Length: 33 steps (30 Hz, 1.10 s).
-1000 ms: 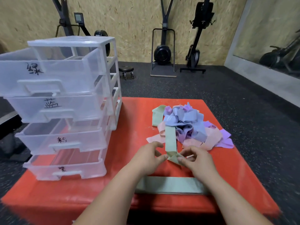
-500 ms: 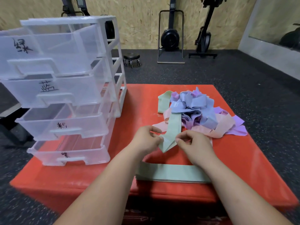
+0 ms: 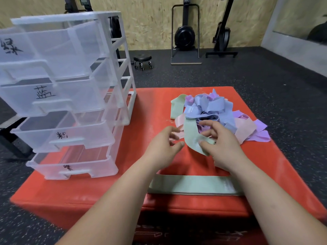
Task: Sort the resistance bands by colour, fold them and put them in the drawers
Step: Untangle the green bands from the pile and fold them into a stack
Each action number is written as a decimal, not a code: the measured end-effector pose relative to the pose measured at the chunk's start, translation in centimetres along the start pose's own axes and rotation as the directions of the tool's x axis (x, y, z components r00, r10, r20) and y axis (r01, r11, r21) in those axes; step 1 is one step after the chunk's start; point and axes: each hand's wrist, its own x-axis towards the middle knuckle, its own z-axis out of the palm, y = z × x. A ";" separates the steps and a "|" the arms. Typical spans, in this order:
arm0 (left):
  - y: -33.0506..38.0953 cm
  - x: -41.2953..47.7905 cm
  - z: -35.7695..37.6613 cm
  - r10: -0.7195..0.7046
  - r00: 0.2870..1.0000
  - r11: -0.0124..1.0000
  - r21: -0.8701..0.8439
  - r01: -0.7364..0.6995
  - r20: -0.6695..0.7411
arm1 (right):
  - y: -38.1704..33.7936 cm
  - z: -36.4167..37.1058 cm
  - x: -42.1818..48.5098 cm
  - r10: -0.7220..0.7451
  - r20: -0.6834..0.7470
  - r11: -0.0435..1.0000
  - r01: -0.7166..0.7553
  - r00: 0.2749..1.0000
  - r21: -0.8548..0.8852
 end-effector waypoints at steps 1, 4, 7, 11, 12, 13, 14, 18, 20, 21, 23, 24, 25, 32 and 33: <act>0.2 0.0 0.1 0.083 0.997 0.997 0.000 -0.083 0.005 | -0.4 -0.6 -0.3 -0.032 0.027 0.999 0.033 0.999 -0.013; 1.0 0.2 0.7 0.243 0.967 0.970 -0.019 -0.242 0.082 | -1.2 -2.0 -1.0 -0.072 0.092 0.997 0.071 0.993 0.016; 1.6 0.2 1.4 0.286 0.943 0.958 -0.019 -0.287 0.172 | -1.0 -2.9 -1.5 -0.098 0.134 0.995 0.095 0.986 0.026; 2.0 0.3 2.0 0.323 0.926 0.942 0.030 -0.334 0.195 | -0.2 -3.8 -2.0 -0.121 0.142 0.992 0.125 0.982 -0.020; 2.0 0.3 2.0 0.337 0.919 0.935 0.045 -0.353 0.202 | -0.1 -3.9 -2.1 -0.128 0.145 0.991 0.132 0.981 -0.020; 2.0 0.3 2.1 0.349 0.912 0.928 0.061 -0.369 0.214 | 0.0 -4.1 -2.2 -0.131 0.150 0.991 0.133 0.980 -0.008; 2.0 0.2 2.2 0.352 0.909 0.923 0.081 -0.377 0.223 | 0.0 -4.1 -2.3 -0.124 0.155 0.992 0.124 0.980 0.014; 1.7 0.2 2.6 0.357 0.915 0.907 0.166 -0.387 0.187 | 0.2 -4.2 -2.4 -0.107 0.119 0.993 0.100 0.987 0.065; 1.6 0.3 2.7 0.347 0.921 0.915 0.154 -0.374 0.178 | 0.3 -4.3 -2.4 -0.135 0.087 0.989 0.129 0.987 0.077; 1.6 0.2 2.6 0.328 0.926 0.924 0.140 -0.356 0.187 | 0.4 -4.4 -2.4 -0.153 0.065 0.985 0.147 0.986 0.087; 1.4 0.2 2.4 0.298 0.931 0.932 0.145 -0.331 0.212 | 0.4 -4.6 -2.4 -0.173 -0.006 0.978 0.172 0.985 0.117; 1.3 0.2 2.2 0.284 0.932 0.928 0.178 -0.326 0.227 | 0.3 -4.7 -2.3 -0.178 -0.049 0.974 0.183 0.983 0.133; 1.2 0.2 2.0 0.274 0.932 0.918 0.226 -0.327 0.237 | 0.3 -4.9 -2.3 -0.179 -0.094 0.971 0.191 0.979 0.145; 0.7 0.6 -0.1 0.298 0.943 0.825 0.457 -0.333 0.148 | 2.0 -6.4 -1.4 -0.102 -0.331 0.976 0.158 0.938 0.148; 0.5 0.6 -0.5 0.291 0.948 0.823 0.472 -0.315 0.125 | 2.2 -6.6 -1.4 -0.081 -0.354 0.976 0.146 0.932 0.161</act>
